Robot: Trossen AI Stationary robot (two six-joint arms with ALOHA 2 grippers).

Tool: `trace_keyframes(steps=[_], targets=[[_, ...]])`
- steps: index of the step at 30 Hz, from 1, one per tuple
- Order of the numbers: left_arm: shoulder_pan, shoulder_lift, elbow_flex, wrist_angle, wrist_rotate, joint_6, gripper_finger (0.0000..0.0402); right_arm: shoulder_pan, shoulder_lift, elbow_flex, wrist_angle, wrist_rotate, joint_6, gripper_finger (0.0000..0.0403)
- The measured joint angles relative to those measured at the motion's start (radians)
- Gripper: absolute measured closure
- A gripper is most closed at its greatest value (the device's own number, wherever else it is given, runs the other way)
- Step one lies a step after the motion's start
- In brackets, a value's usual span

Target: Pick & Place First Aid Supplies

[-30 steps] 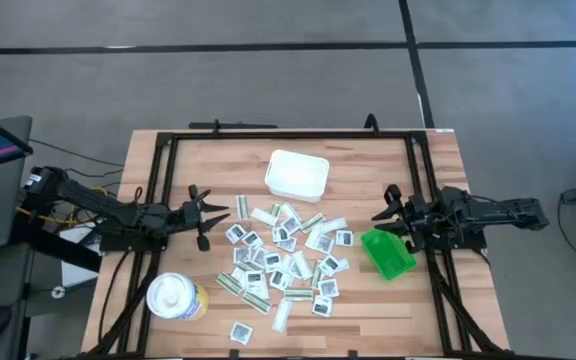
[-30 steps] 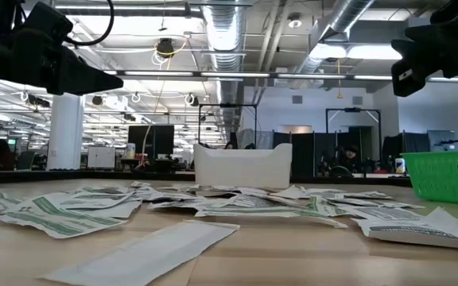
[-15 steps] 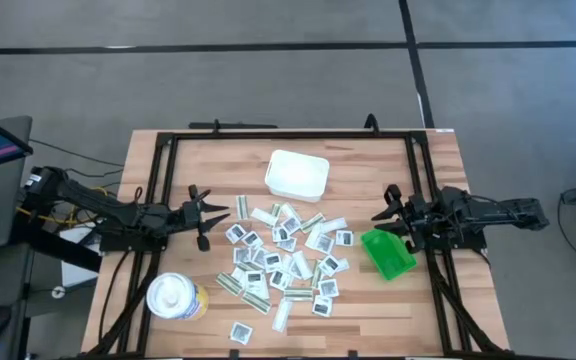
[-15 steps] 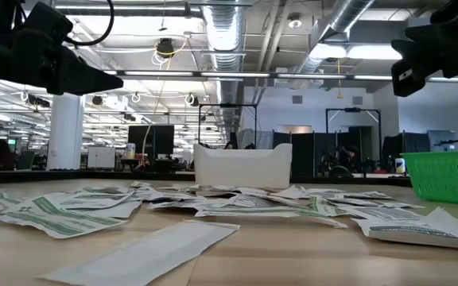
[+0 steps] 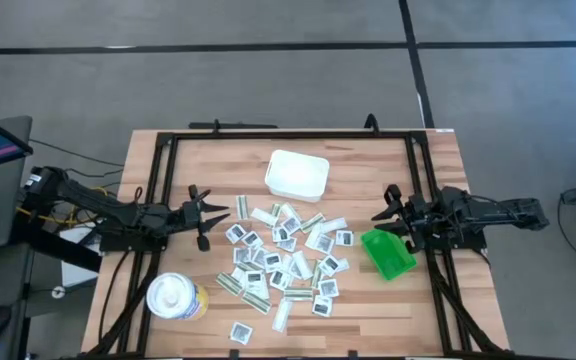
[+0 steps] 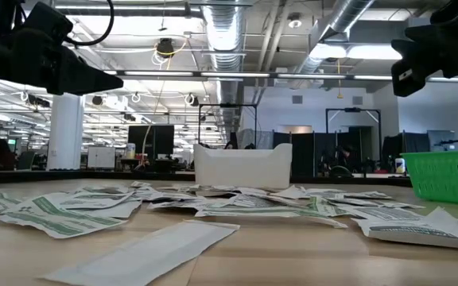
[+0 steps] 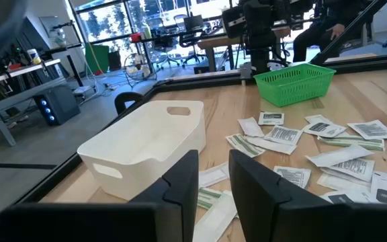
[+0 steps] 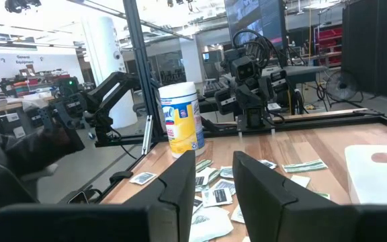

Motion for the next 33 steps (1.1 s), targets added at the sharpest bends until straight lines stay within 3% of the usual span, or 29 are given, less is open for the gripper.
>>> trace_keyframes(steps=[10,16,23,29,33], targets=[[0.0,0.0,0.0,0.014,0.008,-0.015,0.0316,0.0,0.0,0.0,0.0,0.0,0.0,0.0307],[0.0,0.0,0.0,0.145,0.022,0.06,0.0316,0.0,0.0,0.0,0.0,0.0,0.0,0.0307],[0.0,0.0,0.0,0.288,0.113,-0.024,0.0316,0.0,0.0,0.0,0.0,0.0,0.0,0.0307],[0.0,0.0,0.001,0.435,0.096,-0.027,0.0316,0.0,0.0,0.0,0.0,0.0,0.0,0.0307],[0.0,0.022,0.061,0.434,0.07,-0.064,0.0316,-0.002,0.0,0.0,0.0,0.002,0.0,0.0307]])
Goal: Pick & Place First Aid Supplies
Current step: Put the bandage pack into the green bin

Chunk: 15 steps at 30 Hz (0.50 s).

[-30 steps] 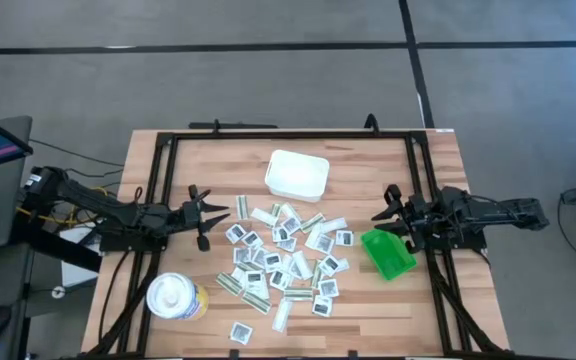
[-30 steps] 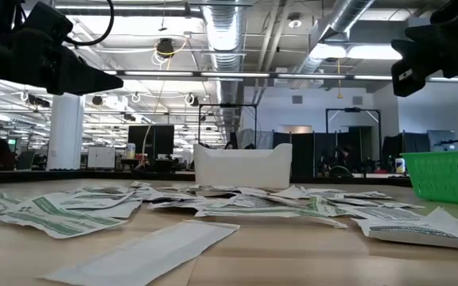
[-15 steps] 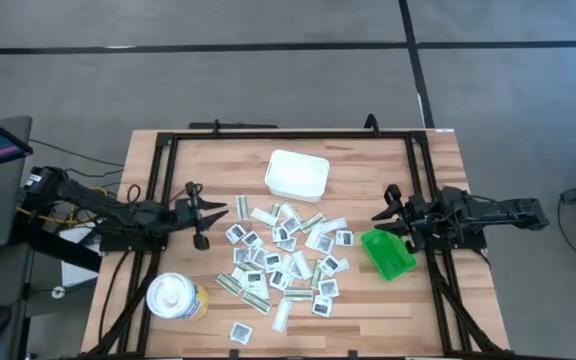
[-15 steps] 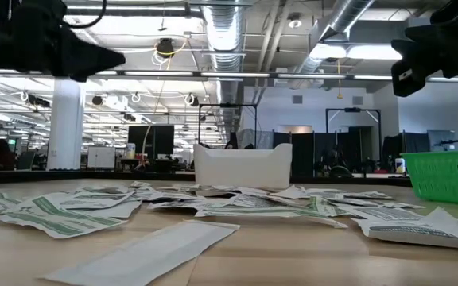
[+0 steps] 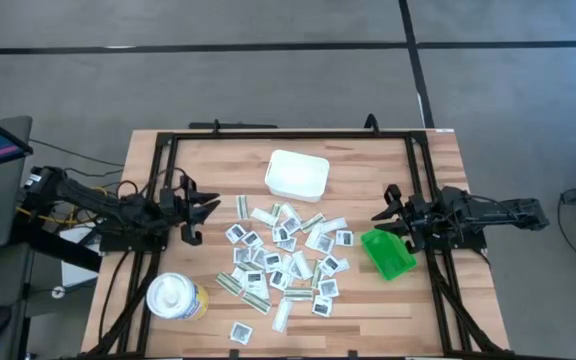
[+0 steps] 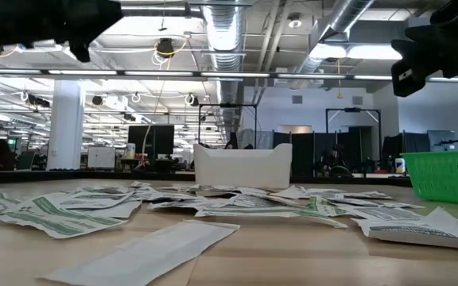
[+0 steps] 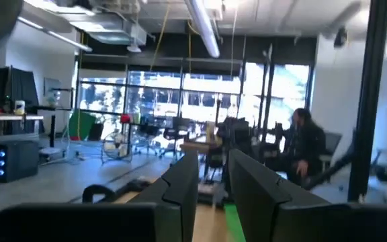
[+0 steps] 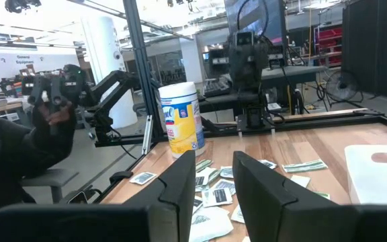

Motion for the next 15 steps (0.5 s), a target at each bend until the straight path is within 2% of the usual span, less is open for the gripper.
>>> trace_keyframes(steps=[3,10,15], targets=[[-0.003,0.077,0.07,-0.027,0.032,-0.036,0.0316,-0.007,0.0,0.0,0.0,0.0,0.0,0.0307],[-0.002,0.411,0.353,-0.298,0.013,-0.055,0.0316,-0.008,0.0,0.0,0.026,0.005,-0.001,0.0307],[-0.002,0.582,0.508,-0.475,-0.024,-0.048,0.0316,-0.005,0.003,0.0,0.075,0.032,0.034,0.0307]])
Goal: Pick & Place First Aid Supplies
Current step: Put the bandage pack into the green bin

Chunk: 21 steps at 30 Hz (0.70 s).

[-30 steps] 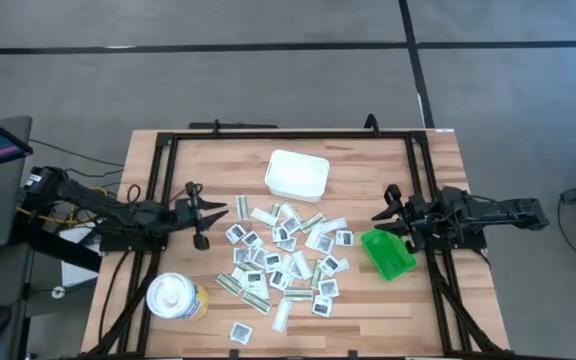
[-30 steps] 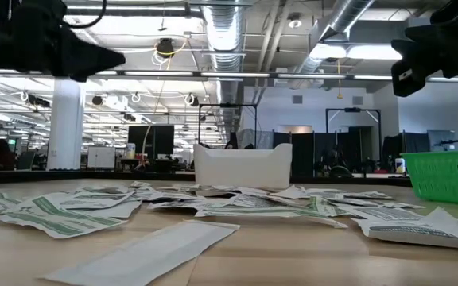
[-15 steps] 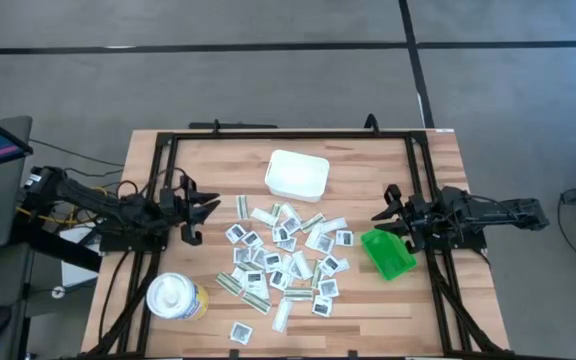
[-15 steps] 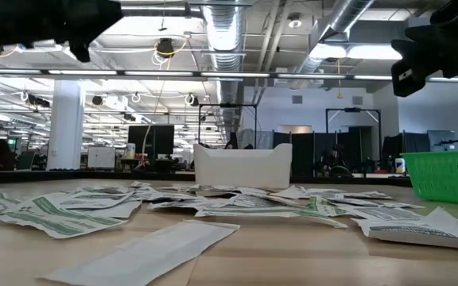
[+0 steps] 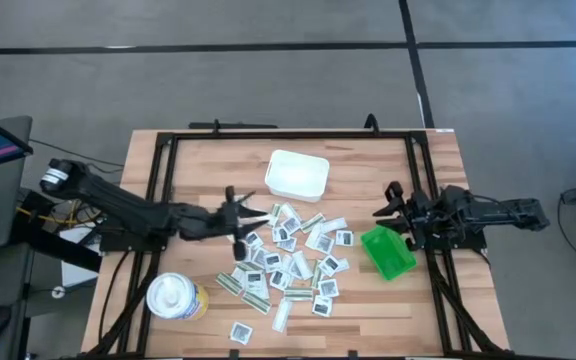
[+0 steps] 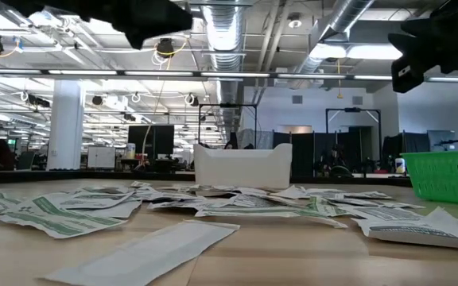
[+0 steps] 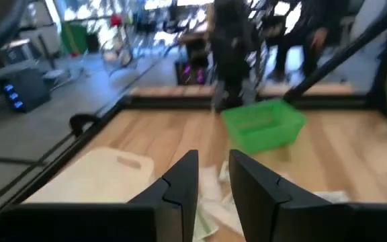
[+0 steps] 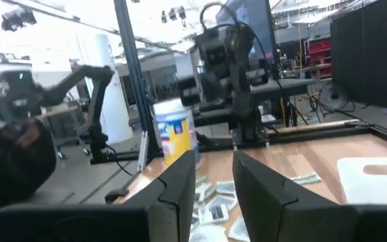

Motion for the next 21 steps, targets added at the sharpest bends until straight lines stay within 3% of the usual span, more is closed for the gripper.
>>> trace_keyframes(steps=[5,10,16,21], targets=[[0.034,0.084,0.027,-0.006,-0.015,0.01,0.0316,0.0,0.048,0.0,0.079,0.174,0.001,0.0307],[0.088,0.087,0.027,-0.005,-0.018,-0.047,0.0316,0.01,0.156,0.0,0.278,0.172,0.094,0.0307],[0.113,0.087,0.027,-0.003,-0.017,-0.052,0.0316,0.098,0.463,0.084,0.466,0.175,0.051,0.0307],[0.115,0.087,0.027,-0.001,-0.017,-0.053,0.0316,0.171,0.783,0.258,0.431,0.175,-0.112,0.0307]])
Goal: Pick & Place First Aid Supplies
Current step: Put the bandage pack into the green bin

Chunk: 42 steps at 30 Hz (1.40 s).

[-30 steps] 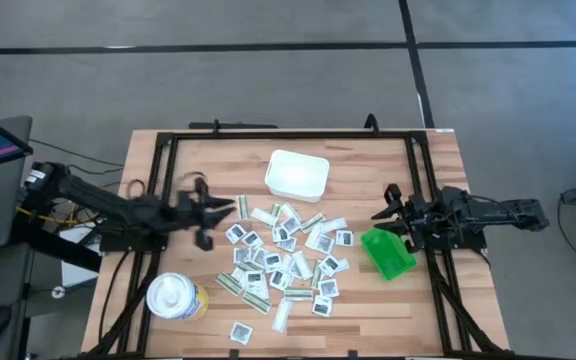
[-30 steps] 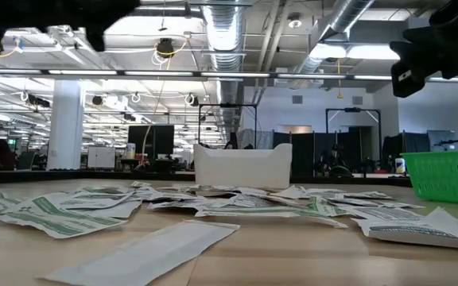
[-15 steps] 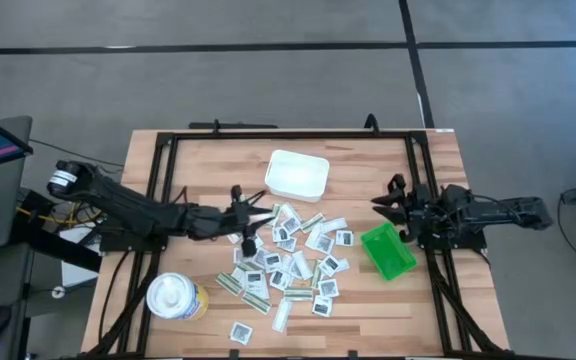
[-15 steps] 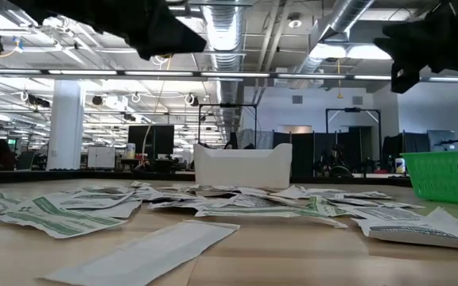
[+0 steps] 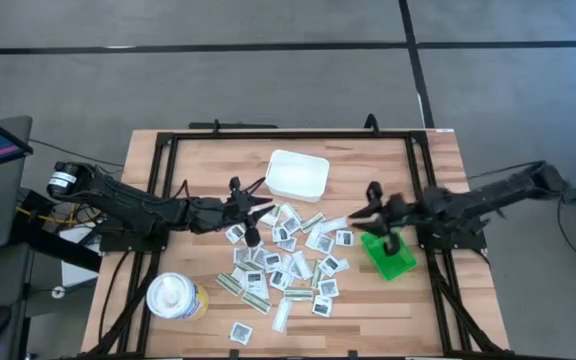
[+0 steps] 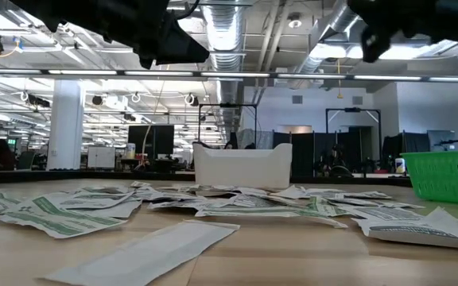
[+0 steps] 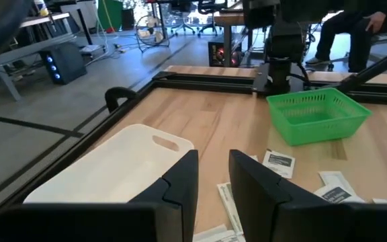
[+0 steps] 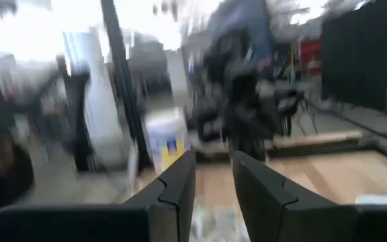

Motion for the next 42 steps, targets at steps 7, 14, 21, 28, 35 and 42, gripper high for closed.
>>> trace_keyframes(steps=[7,14,21,28,35,42], targets=[[-0.005,0.0,0.0,0.0,0.0,0.0,0.0316,0.025,0.235,0.208,-0.328,0.189,-0.148,0.0307],[-0.002,0.0,0.0,-0.004,0.0,0.008,0.0316,0.01,0.378,0.294,-0.488,0.411,0.039,0.0307],[0.01,0.0,0.0,-0.004,0.001,0.011,0.0316,-0.029,0.517,0.343,-0.493,0.371,0.254,0.0291],[0.017,0.0,0.0,-0.004,0.001,0.011,0.0316,-0.088,0.6,0.378,-0.619,0.288,0.398,0.0249],[0.018,0.0,0.0,-0.004,0.001,0.011,0.0316,-0.101,0.601,0.378,-0.727,0.242,0.429,0.0237],[0.018,0.0,-0.001,-0.004,0.001,0.011,0.0316,-0.072,0.603,0.379,-0.74,0.233,0.419,0.0251]])
